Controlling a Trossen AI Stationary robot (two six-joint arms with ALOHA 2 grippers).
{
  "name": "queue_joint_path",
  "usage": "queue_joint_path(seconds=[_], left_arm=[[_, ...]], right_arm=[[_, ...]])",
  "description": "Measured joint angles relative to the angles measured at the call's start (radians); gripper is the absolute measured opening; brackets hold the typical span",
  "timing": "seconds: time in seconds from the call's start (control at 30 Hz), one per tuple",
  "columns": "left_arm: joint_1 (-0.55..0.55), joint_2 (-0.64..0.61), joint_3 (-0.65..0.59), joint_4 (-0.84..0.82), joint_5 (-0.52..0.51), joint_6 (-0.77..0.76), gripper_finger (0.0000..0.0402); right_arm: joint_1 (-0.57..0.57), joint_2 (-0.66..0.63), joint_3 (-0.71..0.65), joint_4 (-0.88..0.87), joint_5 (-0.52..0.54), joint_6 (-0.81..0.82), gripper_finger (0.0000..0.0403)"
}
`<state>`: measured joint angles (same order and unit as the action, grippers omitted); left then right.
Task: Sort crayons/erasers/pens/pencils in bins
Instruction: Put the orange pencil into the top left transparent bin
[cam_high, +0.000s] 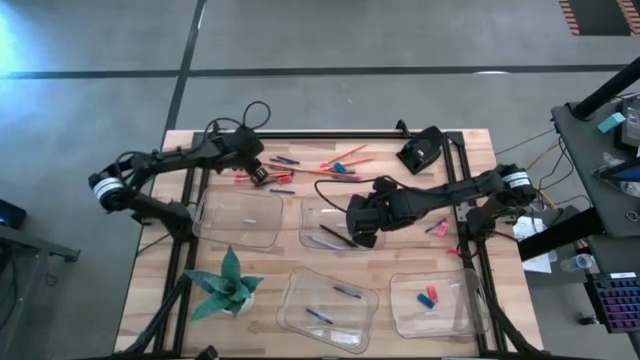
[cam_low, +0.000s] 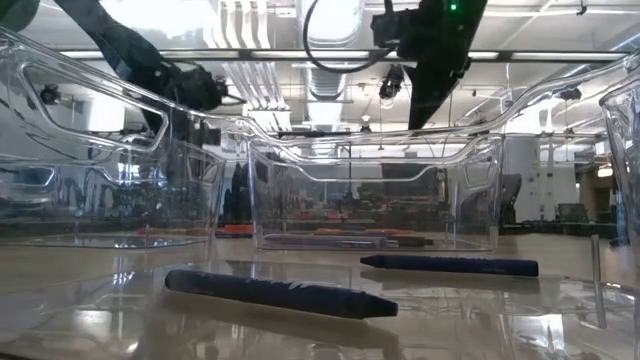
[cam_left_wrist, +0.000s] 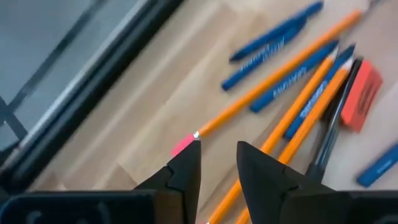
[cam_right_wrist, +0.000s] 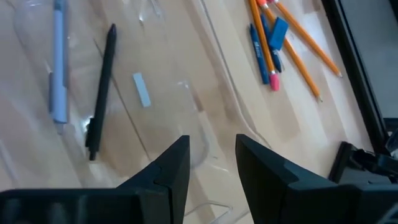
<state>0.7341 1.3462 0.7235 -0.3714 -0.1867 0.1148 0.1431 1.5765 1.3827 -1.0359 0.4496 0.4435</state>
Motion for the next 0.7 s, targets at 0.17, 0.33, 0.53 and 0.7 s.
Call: queue_joint_path(seconds=[0.17,0.33,0.53,0.7], left_arm=[[0.006,0.052,0.013,-0.021,0.004,0.026,0.0088],[0.019,0.110,0.055,-0.037,0.008,0.027,0.0088],[0.046,0.183,0.126,-0.040,0.044,0.107,0.0088],[0.045,0.239,0.147,-0.068,0.057,0.314,0.0088]], right_arm=[[-0.026,-0.008,-0.001,-0.001,0.000,-0.050,0.0125],[-0.063,-0.027,-0.001,-0.001,0.000,-0.108,0.0127],[-0.099,-0.058,-0.008,-0.004,0.001,-0.131,0.0128],[-0.103,-0.086,-0.023,-0.002,0.000,-0.130,0.0128]])
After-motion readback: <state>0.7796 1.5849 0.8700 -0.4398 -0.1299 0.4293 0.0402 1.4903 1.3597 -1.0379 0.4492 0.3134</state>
